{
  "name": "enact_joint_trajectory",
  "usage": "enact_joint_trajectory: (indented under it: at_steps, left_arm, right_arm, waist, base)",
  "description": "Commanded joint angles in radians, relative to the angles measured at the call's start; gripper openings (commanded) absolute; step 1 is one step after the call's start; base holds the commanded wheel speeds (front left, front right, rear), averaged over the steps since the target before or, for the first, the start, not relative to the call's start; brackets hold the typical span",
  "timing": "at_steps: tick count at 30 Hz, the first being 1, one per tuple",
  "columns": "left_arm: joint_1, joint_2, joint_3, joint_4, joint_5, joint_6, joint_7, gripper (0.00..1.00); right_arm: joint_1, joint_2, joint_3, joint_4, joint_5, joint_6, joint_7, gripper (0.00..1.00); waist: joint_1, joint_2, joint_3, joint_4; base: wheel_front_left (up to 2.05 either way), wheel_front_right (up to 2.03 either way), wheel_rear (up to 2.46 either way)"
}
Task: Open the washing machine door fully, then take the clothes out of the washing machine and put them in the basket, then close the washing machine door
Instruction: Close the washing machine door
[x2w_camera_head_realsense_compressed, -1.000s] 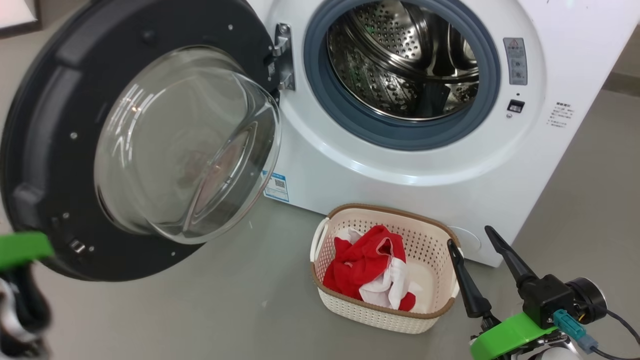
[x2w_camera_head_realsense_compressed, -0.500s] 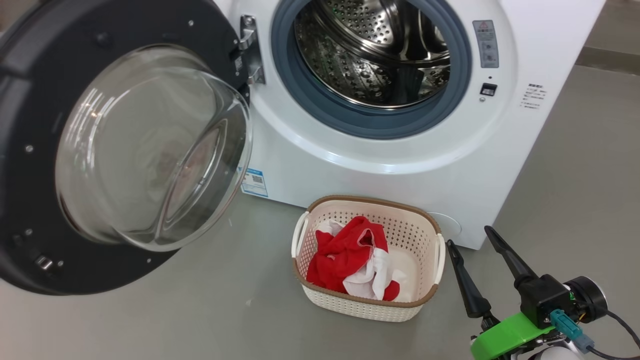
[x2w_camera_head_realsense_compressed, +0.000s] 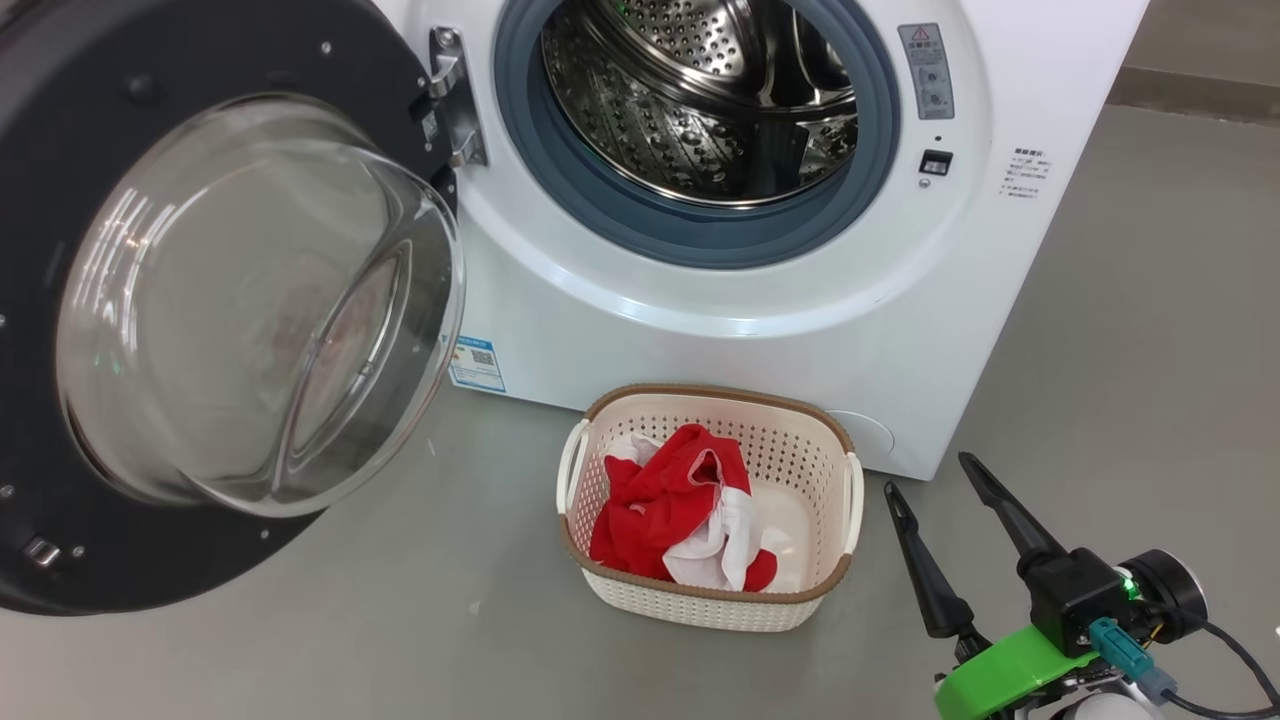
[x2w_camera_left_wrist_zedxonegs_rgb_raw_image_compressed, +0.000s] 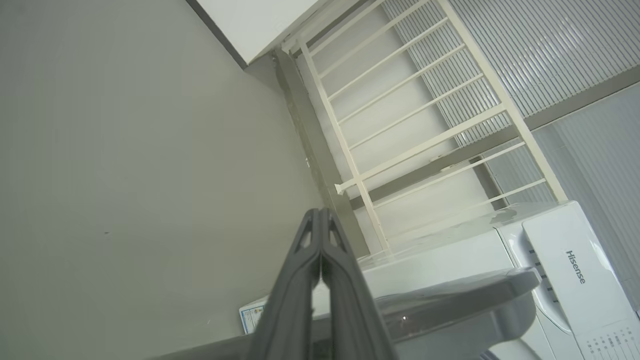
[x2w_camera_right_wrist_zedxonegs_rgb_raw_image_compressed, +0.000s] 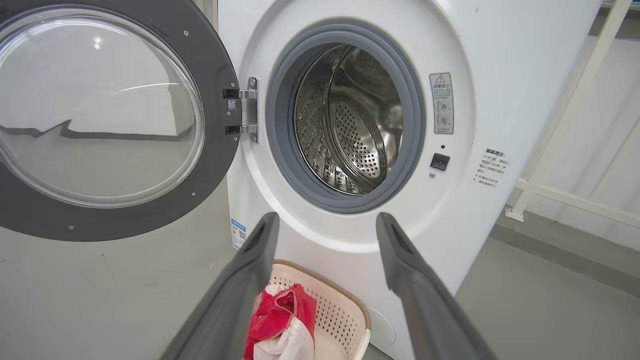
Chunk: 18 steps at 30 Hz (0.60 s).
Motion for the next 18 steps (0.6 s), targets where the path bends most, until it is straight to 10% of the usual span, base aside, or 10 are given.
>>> enact_joint_trajectory:
  at_steps: [1,18]
  left_arm:
    - [-0.027,0.064,0.016,-0.015,-0.011,-0.010,0.021,0.00]
    - [0.006,0.051,0.043,0.048,-0.137,-0.119,0.275,0.00]
  right_arm:
    - [-0.044,-0.004,0.024,-0.028,-0.014,0.005,0.004,1.00]
    - [-0.046,-0.004,0.051,-0.043,-0.016,0.005,0.018,1.00]
  waist:
    - [0.0000,0.0000,0.002,-0.002]
    - [0.0000,0.0000,0.007,-0.021]
  base:
    - [0.00,0.00,0.00]
    - [0.00,0.00,0.00]
